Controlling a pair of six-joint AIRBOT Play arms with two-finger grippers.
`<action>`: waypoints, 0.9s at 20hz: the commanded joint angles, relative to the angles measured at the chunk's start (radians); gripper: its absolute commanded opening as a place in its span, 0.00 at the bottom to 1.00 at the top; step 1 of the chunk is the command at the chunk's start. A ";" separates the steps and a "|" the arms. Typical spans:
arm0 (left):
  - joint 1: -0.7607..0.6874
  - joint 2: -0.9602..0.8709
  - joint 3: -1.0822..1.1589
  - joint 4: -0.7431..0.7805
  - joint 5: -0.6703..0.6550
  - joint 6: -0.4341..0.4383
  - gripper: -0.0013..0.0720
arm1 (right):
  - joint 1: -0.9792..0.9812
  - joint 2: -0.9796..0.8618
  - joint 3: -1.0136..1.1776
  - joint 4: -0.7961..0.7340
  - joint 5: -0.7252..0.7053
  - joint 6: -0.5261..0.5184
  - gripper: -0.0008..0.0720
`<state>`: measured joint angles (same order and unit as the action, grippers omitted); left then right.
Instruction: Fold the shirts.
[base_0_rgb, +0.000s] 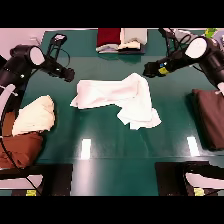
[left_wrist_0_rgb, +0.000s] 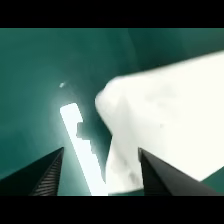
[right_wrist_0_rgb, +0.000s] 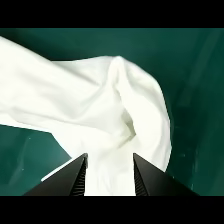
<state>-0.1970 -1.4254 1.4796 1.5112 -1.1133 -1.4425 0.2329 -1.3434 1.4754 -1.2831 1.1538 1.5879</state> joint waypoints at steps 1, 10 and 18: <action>0.051 0.001 -0.017 -0.119 -0.205 -0.020 0.78 | -0.031 0.090 -0.109 0.000 -0.013 0.000 0.49; 0.015 -0.019 -0.392 -0.363 0.083 -0.014 0.78 | -0.034 0.139 -0.214 0.008 -0.044 0.000 0.49; 0.015 -0.066 -0.393 -0.492 0.074 0.065 0.55 | -0.006 0.138 -0.214 0.009 -0.066 0.013 0.49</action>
<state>-0.1814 -1.4841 1.0920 1.0561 -1.0401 -1.3983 0.2226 -1.2057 1.2629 -1.2747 1.0920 1.5913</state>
